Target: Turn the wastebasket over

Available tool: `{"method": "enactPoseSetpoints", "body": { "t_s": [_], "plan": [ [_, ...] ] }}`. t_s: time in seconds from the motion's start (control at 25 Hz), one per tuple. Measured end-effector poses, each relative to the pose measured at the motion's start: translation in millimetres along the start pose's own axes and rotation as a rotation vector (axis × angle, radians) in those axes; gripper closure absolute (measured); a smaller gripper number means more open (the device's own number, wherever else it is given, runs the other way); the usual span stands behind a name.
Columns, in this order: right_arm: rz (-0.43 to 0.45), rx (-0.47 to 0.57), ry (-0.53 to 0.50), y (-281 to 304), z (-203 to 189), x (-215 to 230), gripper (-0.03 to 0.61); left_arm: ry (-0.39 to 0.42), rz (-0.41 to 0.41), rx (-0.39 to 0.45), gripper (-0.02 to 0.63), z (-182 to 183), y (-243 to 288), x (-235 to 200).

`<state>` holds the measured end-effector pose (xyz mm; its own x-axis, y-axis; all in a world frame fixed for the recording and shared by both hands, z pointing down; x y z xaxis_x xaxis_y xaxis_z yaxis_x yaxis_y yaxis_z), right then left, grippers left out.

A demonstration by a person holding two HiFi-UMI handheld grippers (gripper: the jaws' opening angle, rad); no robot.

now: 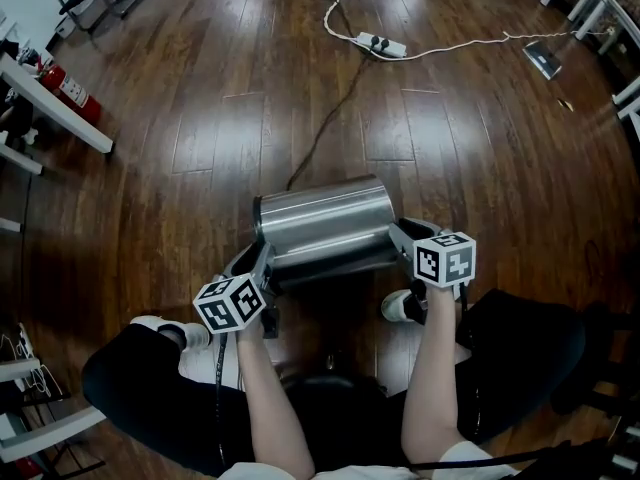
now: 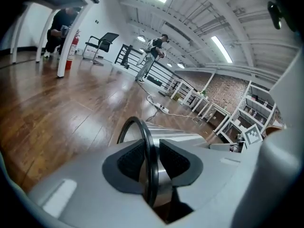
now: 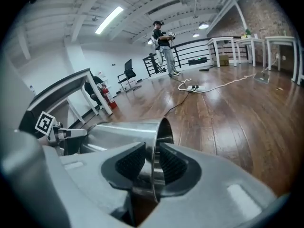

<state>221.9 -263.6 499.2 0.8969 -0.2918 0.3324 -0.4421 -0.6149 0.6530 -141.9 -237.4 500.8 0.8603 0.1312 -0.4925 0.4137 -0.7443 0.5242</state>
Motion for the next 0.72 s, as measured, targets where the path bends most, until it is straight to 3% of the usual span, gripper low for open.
{"method": "enactPoseSetpoints", "body": {
  "t_s": [0.12,0.32,0.44,0.52,0.72],
  "plan": [
    [0.024,-0.001,0.053,-0.8,-3.2,0.8,0.528,-0.012,0.012,-0.008,0.506,-1.3,-1.3,1.5],
    [0.061,-0.046,0.055,-0.7,-4.6,-1.3,0.532,0.061,0.088,-0.063,0.508,2.1,-8.8,7.7],
    [0.127,-0.028,0.091,4.4,-10.3,-6.3,0.537,0.065,0.122,-0.012,0.517,14.9,-24.3,9.8],
    [0.158,-0.034,0.103,9.0,-13.9,-10.6,0.537,0.126,0.13,0.041,0.523,32.8,-34.9,18.6],
    [0.181,-0.087,0.14,32.7,-36.8,-27.0,0.537,0.386,0.127,0.106,0.537,69.2,-52.4,52.1]
  ]
}}
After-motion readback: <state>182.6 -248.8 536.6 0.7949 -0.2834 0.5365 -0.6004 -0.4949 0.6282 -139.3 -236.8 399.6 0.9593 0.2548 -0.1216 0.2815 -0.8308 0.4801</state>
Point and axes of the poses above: the fingertips, and each gripper's own axes: y forward along the fingers, x to its right, z out of its top, the point moved 10 cm from there along -y, backward along the fingers, and after that the axes turned 1 degree about x, right-handed, at the moved point
